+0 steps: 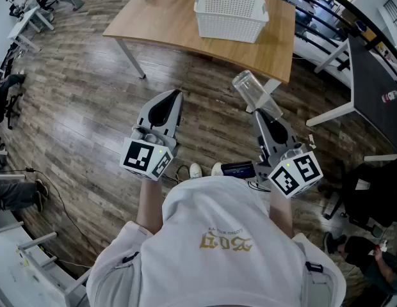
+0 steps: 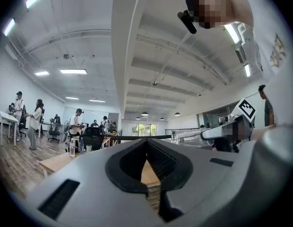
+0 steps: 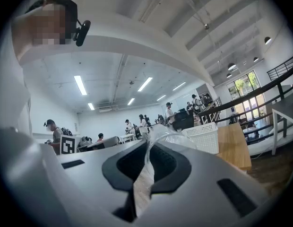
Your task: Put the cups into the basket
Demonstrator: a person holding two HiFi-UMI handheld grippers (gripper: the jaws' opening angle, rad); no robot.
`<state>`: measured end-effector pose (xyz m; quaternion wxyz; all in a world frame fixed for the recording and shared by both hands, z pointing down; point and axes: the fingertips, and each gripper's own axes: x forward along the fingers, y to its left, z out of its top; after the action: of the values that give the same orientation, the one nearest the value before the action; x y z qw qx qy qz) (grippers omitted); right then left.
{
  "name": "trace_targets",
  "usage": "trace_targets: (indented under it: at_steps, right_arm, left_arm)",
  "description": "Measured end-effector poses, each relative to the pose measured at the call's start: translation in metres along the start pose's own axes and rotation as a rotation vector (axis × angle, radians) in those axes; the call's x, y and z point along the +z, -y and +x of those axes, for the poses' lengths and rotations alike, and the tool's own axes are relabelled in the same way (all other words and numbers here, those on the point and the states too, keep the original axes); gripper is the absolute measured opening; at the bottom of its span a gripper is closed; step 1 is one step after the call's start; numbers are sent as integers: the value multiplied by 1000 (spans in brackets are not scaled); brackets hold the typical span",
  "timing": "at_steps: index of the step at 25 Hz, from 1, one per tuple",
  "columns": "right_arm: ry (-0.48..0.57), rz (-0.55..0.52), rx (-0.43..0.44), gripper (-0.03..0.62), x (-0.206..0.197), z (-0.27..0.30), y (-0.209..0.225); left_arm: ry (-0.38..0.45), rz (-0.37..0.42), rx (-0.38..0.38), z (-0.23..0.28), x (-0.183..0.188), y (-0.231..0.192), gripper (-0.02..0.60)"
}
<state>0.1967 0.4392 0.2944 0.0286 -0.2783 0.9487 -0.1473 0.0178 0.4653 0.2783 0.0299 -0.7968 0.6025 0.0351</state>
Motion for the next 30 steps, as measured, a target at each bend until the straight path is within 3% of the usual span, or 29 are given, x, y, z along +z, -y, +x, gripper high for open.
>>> trace_targets:
  at_steps: [30]
  right_arm:
    - [3, 24, 6, 25, 11, -5, 47]
  left_arm:
    - [-31, 23, -22, 43, -8, 23, 8]
